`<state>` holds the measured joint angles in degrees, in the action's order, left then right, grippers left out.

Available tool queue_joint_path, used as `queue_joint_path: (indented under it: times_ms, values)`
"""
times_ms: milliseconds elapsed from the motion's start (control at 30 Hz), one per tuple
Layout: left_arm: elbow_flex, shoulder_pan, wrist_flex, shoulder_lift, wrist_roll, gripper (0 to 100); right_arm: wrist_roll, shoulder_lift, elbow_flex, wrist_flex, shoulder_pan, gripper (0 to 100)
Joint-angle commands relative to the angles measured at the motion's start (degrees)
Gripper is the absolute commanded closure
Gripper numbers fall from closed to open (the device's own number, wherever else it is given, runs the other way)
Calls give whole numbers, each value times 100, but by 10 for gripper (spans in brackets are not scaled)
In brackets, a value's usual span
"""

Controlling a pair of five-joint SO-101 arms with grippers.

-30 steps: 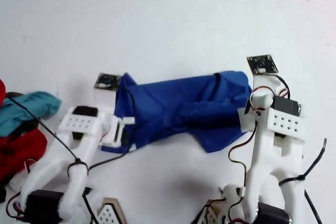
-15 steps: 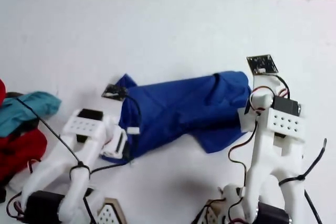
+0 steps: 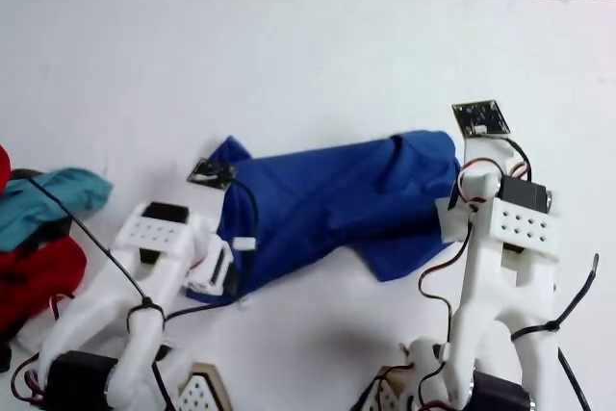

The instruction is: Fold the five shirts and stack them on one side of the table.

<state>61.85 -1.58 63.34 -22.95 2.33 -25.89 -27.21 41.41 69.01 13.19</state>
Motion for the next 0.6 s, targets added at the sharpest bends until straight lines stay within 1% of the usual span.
queue_joint_path:
  times_ms: [0,100,133,167,233,267,300,333,367,533,567]
  values:
    - [40,-26,62,-44,62,758,0,-40,-193,-75,22,980]
    - [75,-26,70,-44,62,769,0,-40,-202,-75,22,980]
    - [110,-26,26,-44,62,796,0,-40,-202,-75,22,980]
    - [136,-26,-18,-44,62,837,0,-40,-202,-75,22,980]
    - [171,-26,-141,-44,62,956,0,-40,-202,-75,22,980]
    - [171,-26,-167,-44,79,991,0,-40,-202,-75,22,980]
    - [163,-26,-149,-44,114,965,0,-40,-202,-75,22,980]
    - [154,-26,-158,-44,141,962,0,-40,-202,-75,22,980]
    - [110,-26,-167,-44,141,977,0,-40,-211,-75,22,980]
    - [-488,-26,-123,-44,105,975,18,-40,-404,-48,22,980]
    - [-646,9,-114,-53,105,975,123,-40,-475,-48,22,980]
